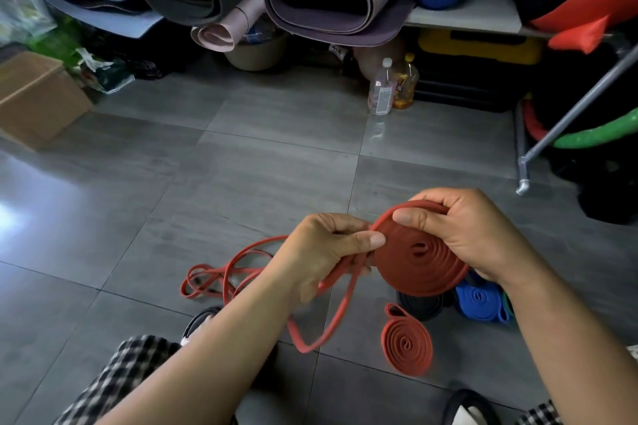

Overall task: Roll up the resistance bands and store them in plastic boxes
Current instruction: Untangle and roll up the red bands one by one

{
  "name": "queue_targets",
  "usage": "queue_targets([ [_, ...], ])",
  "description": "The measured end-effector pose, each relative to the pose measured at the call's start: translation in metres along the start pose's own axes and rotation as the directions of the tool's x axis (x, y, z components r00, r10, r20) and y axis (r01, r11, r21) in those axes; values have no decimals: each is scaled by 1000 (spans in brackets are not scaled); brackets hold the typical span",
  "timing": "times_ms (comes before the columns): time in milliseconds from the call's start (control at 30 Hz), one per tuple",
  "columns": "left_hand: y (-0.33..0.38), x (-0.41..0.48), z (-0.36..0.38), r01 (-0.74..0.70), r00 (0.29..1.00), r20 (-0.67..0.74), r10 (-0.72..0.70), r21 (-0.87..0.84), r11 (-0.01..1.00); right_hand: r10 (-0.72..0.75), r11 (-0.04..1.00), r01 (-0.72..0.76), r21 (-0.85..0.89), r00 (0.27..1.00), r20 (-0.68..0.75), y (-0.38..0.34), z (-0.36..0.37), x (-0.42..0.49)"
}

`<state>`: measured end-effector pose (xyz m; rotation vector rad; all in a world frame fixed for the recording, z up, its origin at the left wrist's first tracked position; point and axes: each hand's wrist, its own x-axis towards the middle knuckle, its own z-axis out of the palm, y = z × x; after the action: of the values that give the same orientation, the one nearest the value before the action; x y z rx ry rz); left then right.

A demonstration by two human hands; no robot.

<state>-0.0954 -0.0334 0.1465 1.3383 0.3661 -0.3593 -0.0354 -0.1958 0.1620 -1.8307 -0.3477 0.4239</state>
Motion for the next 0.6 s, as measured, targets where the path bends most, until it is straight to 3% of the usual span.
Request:
queue_targets([
  [300,-18,2,9,54,993,-96,-71,-172,984,102,978,-68,195,981,-167,7,5,4],
  [600,-27,2,19,3,995,-98,-34,-297,955,127,947,6,321,911,-392,17,13,9],
])
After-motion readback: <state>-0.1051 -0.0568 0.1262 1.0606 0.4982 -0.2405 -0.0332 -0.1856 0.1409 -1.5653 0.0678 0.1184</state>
